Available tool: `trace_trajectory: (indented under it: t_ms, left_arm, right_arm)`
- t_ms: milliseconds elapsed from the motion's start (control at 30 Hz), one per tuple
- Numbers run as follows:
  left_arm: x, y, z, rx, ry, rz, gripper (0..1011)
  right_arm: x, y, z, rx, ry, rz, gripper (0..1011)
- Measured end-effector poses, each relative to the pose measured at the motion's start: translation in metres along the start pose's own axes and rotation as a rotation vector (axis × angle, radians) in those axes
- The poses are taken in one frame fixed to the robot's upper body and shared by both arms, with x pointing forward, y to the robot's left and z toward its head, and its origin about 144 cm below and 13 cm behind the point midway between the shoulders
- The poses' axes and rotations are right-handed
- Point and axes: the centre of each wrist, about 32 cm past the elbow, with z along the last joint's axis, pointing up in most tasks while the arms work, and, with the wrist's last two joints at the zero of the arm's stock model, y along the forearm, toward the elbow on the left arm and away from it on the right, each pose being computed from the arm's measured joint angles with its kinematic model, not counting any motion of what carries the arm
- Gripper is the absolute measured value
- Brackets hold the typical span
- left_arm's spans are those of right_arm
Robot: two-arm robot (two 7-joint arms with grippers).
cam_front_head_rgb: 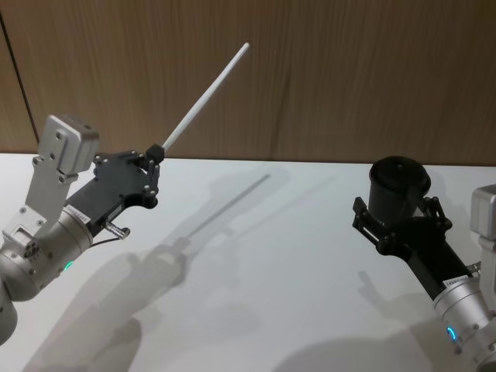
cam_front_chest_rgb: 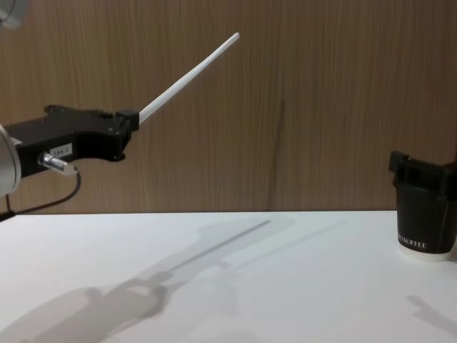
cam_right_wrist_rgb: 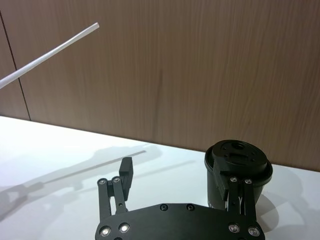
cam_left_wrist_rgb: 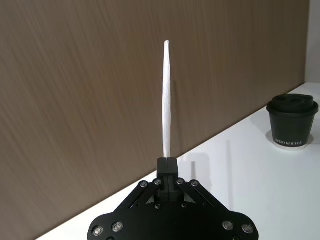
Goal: Pick up the straw with one hand, pass it to the other hand, and insert it into the cup.
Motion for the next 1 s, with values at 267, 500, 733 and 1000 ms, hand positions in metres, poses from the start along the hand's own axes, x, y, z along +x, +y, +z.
trace_trajectory:
  t_ms: [267, 500, 733, 1000]
  left_arm:
    - [0.004, -0.008, 0.004, -0.035, -0.015, -0.049, 0]
    - [0.004, -0.015, 0.007, -0.054, -0.022, -0.087, 0]
    - [0.004, -0.02, 0.011, -0.072, -0.028, -0.14, 0]
    - [0.004, -0.022, 0.015, -0.091, -0.017, -0.191, 0]
  right_arm:
    - [0.0, 0.0, 0.0, 0.0, 0.0, 0.0, 1001]
    - [0.0, 0.0, 0.0, 0.0, 0.0, 0.0, 1001]
    - [0.0, 0.0, 0.0, 0.0, 0.0, 0.0, 1001]
    - [0.0, 0.0, 0.0, 0.0, 0.0, 0.0, 1001]
